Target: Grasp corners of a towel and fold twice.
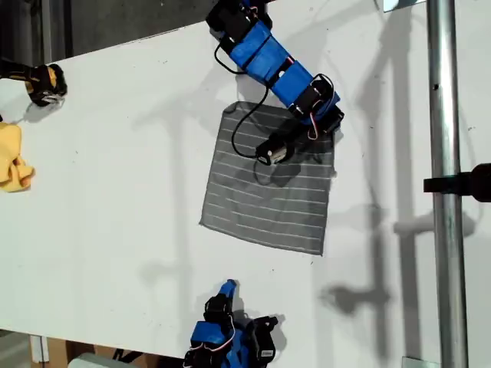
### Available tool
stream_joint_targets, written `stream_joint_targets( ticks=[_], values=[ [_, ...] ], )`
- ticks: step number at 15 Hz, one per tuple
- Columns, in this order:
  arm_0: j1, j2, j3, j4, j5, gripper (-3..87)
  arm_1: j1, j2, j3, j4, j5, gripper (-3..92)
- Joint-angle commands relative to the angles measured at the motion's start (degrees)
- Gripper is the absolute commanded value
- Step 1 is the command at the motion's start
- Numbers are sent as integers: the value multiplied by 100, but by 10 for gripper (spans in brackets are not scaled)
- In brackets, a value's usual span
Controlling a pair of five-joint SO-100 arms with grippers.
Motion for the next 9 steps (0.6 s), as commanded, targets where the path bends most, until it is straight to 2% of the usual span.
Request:
stream_joint_targets(
  ticks=[1, 3, 4, 6, 9],
  values=[
    [44, 44, 0, -149, -44, -15, 70, 18, 26, -44, -114, -1],
    [369, 9, -316, -439, -185, -15, 123, 0, 26, -158, -246, -1],
    [439, -211, -712, -308, -299, -15, 149, -9, 26, -193, -281, -1],
    [545, -1301, -1644, -167, -396, -16, 220, -26, 26, -255, -413, -1],
    [896, -3313, -3111, -396, -308, -16, 343, -62, 26, -308, -562, -1]
  ],
)
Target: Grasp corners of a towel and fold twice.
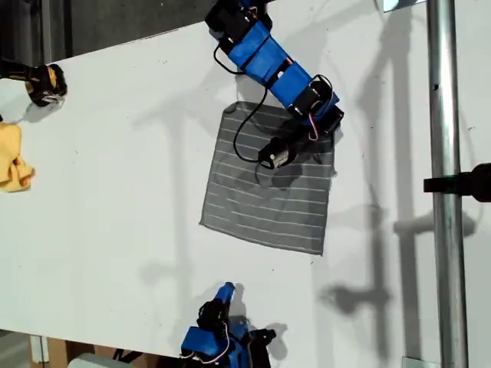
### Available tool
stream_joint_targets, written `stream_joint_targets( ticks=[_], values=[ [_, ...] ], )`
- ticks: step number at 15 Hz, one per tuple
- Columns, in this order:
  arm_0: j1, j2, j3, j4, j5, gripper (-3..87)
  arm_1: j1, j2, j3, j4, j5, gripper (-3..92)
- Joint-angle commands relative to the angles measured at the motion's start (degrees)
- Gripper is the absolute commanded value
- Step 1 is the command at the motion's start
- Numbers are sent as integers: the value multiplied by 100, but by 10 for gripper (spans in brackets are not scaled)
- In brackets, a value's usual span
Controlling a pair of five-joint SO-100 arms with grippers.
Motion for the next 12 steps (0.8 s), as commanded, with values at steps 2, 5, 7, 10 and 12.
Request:
stream_joint_targets(
  ticks=[2, 5, 7, 10, 12],
  values=[
    [483, -2162, -1644, -439, 229, -16, 185, -53, 0, -123, -176, -1],
    [1081, -4289, -3305, -475, 782, -16, 264, -70, -18, -114, -325, -1],
    [1397, -5353, -4351, -325, 1037, -16, 308, -70, -18, -114, -396, -1],
    [1854, -6688, -5739, -62, 1503, -16, 325, -70, -18, -97, -431, -1],
    [2162, -7567, -6776, 220, 1775, -16, 325, -70, -9, -97, -431, -1]
  ],
)
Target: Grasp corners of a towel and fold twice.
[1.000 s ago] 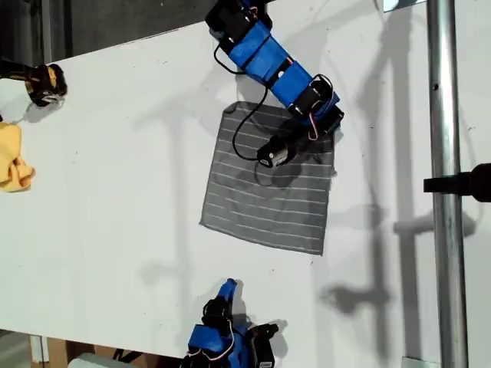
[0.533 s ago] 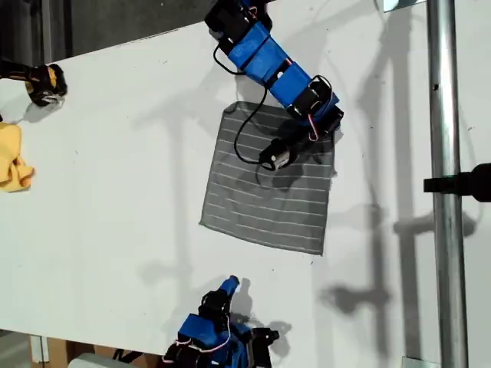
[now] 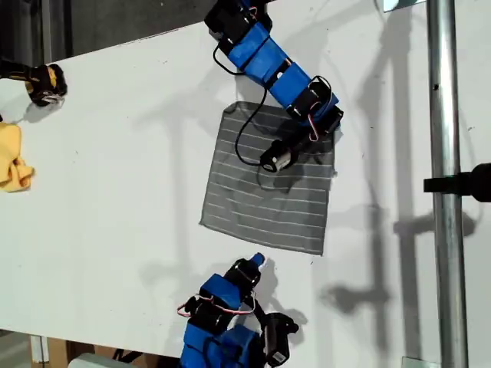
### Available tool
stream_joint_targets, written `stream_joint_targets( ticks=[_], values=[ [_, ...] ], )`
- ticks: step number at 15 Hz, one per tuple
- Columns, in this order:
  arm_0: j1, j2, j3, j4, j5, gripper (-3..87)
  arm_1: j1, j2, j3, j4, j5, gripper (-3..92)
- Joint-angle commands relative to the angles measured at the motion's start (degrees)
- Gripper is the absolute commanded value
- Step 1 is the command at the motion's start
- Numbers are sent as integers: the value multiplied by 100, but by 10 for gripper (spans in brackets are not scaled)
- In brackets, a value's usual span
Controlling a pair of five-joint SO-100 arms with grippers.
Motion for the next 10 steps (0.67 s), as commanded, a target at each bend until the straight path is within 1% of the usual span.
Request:
stream_joint_targets(
  ticks=[1, 5, 6, 8, 10],
  values=[
    [352, -677, -1222, 185, 264, -16, 185, -35, 0, -18, -62, -1],
    [932, -1714, -2540, 642, 650, -16, 176, -44, 0, -18, -62, -1],
    [1020, -1784, -2672, 659, 677, -16, 167, -44, 0, -18, -62, -1],
    [1107, -1784, -2725, 650, 580, -16, 158, -44, -18, -26, -53, -1],
    [1099, -1767, -2707, 703, 316, -15, 149, -70, -26, -35, -53, -1]
  ],
)
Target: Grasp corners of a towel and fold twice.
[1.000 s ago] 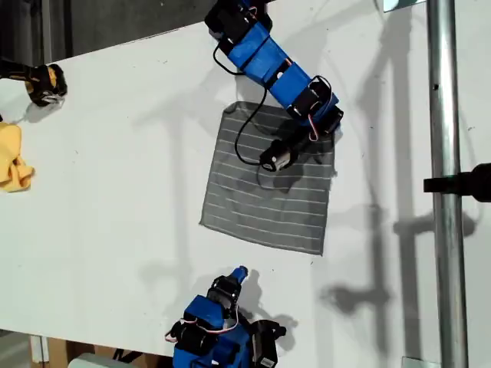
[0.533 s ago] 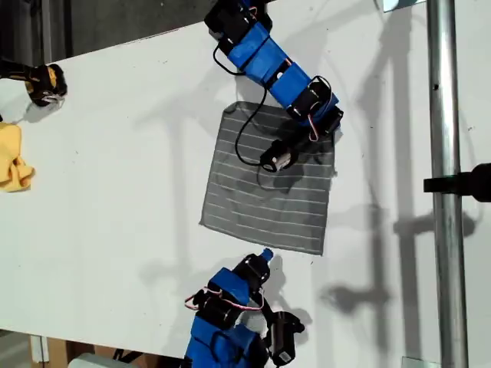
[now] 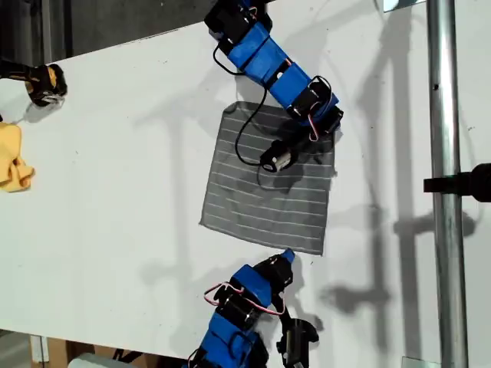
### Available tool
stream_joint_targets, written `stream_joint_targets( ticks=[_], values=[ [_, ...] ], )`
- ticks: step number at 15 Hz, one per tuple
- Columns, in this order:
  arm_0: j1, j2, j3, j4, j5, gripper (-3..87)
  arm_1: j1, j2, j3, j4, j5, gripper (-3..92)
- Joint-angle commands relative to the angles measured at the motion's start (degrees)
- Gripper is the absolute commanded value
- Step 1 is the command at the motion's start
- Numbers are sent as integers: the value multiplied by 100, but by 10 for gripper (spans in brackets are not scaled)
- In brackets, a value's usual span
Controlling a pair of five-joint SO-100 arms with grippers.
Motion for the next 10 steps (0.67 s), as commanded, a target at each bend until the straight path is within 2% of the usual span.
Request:
stream_joint_targets(
  ticks=[1, 2, 3, 5, 7, 10],
  values=[
    [0, 44, -264, 167, -334, 21, 141, -79, -44, -35, -44, -1],
    [18, 9, -281, 246, -369, 170, 123, -88, -70, -35, -26, -1],
    [35, -35, -387, 387, -501, 260, 105, -105, -70, -35, -18, -1],
    [193, -149, -712, 466, -343, 342, 97, -132, -97, -44, -18, -1],
    [255, -334, -1046, 809, -149, 368, 97, -132, -132, -44, -18, -1],
    [281, -686, -853, 773, -88, 364, 105, -141, -167, -44, -18, -1]
  ],
)
